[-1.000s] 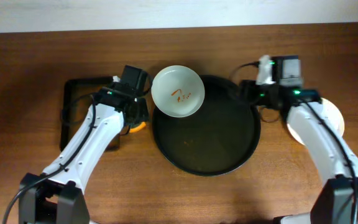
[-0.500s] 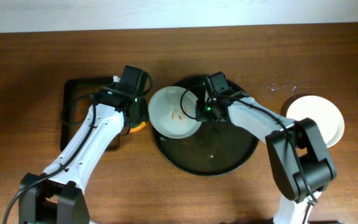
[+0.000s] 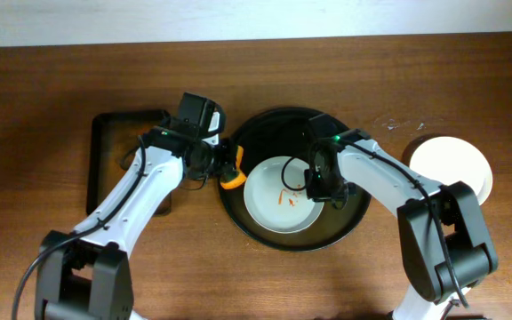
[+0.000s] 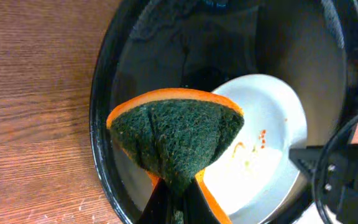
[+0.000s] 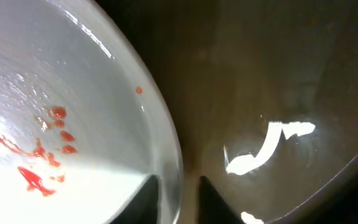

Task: Clean dirty plates on tray and stack at the side
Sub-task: 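Grasp the last plate on the black tray with the right gripper, then scrub the last plate with the sponge in the left gripper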

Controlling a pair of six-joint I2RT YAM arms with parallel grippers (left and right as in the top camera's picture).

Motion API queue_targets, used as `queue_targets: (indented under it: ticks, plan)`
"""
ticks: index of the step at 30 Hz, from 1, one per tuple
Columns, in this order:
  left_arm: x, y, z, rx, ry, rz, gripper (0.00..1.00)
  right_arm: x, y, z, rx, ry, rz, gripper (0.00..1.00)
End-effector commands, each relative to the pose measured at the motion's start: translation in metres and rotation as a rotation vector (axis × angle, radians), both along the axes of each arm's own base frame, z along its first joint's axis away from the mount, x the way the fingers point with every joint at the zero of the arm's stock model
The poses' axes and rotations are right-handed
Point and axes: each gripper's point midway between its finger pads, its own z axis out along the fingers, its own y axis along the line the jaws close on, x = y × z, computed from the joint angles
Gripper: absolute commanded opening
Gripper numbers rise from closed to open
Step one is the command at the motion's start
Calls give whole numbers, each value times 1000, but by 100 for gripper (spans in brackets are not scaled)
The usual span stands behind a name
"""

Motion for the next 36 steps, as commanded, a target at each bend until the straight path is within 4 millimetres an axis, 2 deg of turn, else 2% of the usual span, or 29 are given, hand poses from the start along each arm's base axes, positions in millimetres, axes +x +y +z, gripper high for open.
queue_targets:
  ticks: [1, 3, 4, 5, 6, 8, 10, 12, 14, 16, 18, 20, 25, 28, 29, 30, 31, 33, 35, 36]
  plan:
    - [-2, -2, -2, 2, -14, -65, 1, 45, -8, 22, -1, -167, 75, 19]
    - [0, 9, -6, 67, -22, -40, 1, 60, -8, 33, 11, -210, 61, 19]
    - [1, 14, -8, 97, -27, -29, 0, 78, -2, 56, 27, -265, 59, 18]
    - [3, 18, -9, 121, -34, -19, 0, 79, 1, 70, 38, -256, 62, 18]
    - [5, 23, -9, 151, -48, -24, 0, 73, 0, 82, 38, -216, 16, 18]
    - [8, 29, -10, 187, -61, -17, 0, 54, -10, 90, 45, -141, -164, 22]
    - [10, 29, -9, 194, -79, -41, 0, 38, -4, 100, 166, -67, -209, 23]
    - [12, 30, -9, 202, -91, -53, 1, 28, -14, 112, 193, -53, -269, 25]
    - [15, 31, -8, 205, -102, -48, 0, 8, -21, 120, 218, -21, -312, 33]
    - [18, 31, -7, 202, -113, -43, 1, -11, -17, 113, 265, 13, -321, 36]
    - [20, 32, -6, 199, -119, -39, 0, -28, -13, 90, 299, 39, -347, 51]
    - [21, 32, -6, 198, -123, -38, 1, -36, 5, 61, 413, 61, -329, 51]
    - [20, 32, -6, 198, -122, -38, 0, -65, 4, -4, 424, 84, -435, 50]
    - [20, 32, -6, 198, -122, -38, 1, -69, 3, -14, 432, 76, -441, 42]
    - [20, 32, -6, 198, -122, -38, 0, -66, 3, -14, 434, 62, -438, 36]
    - [20, 31, -6, 194, -121, -39, 0, -60, 5, -13, 445, 38, -433, 22]
    - [20, 31, -6, 194, -120, -40, 0, -48, 3, -12, 444, -15, -426, 16]
    - [18, 29, -6, 181, -113, -46, 0, -40, -5, -14, 401, -62, -430, 4]
    - [16, 20, -4, 131, -105, -66, 1, -39, -9, -15, 374, -89, -346, 4]
    - [14, 7, 0, 63, -104, -93, 0, -39, -9, -15, 369, -101, -280, 4]
